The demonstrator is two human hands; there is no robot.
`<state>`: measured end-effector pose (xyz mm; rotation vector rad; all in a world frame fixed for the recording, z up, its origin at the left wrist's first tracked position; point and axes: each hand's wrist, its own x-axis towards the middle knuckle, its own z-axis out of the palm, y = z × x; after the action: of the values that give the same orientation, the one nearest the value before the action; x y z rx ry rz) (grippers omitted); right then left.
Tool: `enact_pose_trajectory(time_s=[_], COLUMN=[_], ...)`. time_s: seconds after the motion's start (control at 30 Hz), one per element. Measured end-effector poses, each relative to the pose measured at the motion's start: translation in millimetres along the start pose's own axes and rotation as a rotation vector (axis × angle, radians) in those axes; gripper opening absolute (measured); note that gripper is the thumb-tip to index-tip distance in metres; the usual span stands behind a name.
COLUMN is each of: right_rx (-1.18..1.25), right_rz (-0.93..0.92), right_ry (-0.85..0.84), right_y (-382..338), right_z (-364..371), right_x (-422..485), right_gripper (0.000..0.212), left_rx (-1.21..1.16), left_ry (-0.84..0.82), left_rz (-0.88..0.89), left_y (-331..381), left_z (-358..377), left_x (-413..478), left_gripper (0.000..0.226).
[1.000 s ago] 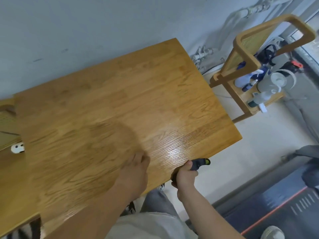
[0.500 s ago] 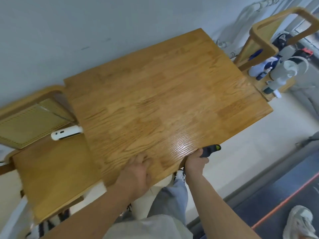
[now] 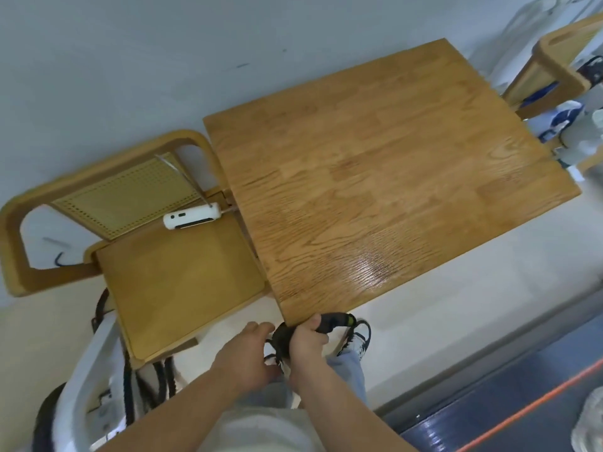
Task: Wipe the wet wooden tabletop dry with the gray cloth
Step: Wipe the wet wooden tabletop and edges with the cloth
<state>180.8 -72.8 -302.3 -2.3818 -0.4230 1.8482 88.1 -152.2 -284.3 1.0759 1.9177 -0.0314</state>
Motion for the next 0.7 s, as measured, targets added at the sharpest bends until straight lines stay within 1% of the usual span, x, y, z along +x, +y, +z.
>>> enact_pose_trajectory(time_s=[0.07, 0.17, 0.2, 0.27, 0.33, 0.4, 0.43, 0.47, 0.5, 0.57, 0.63, 0.7], right_rx=[-0.002, -0.091, -0.17, -0.396, -0.604, -0.636, -0.636, -0.651, -0.687, -0.797, -0.889, -0.941], right_rz=[0.062, 0.151, 0.147, 0.074, -0.052, -0.212, -0.309, -0.415, -0.535, -0.755, -0.85, -0.872], right_ry=[-0.103, -0.253, -0.284, -0.286, -0.273, -0.276, -0.27, -0.259, -0.246, -0.201, -0.181, -0.215], right_y=[9, 12, 9, -3, -21, -45, -57, -68, -76, -89, -101, -114], right_z=[2, -14, -23, -43, -58, -67, -70, -71, -72, -73, -75, -78], right_x=[1, -9, -14, -16, -19, -25, -31, -35, -36, -30, -25, -21], right_gripper=[0.067, 0.06, 0.06, 0.069, 0.075, 0.068, 0.063, 0.058, 0.052, 0.047, 0.044, 0.04], left_rx=[-0.131, -0.32, -0.346, -0.367, -0.301, -0.276, -0.302, -0.36, -0.46, -0.723, -0.931, -0.887], left_ry=[0.003, 0.082, 0.108, 0.159, 0.221, 0.276, 0.311, 0.354, 0.406, 0.477, 0.505, 0.548], left_rz=[-0.023, -0.066, -0.067, -0.037, 0.028, 0.106, 0.131, 0.121, 0.072, -0.117, -0.289, -0.367], left_y=[1, 9, 10, 10, 8, 8, 9, 11, 14, 23, 34, 45], left_z=[7, 12, 12, 10, 3, -7, -12, -14, -16, -17, -11, 4], left_x=[-2, -1, 0, 1, 3, 10, 15, 21, 27, 38, 44, 48], left_gripper=[0.06, 0.029, 0.021, 0.014, 0.014, 0.022, 0.028, 0.034, 0.038, 0.046, 0.051, 0.046])
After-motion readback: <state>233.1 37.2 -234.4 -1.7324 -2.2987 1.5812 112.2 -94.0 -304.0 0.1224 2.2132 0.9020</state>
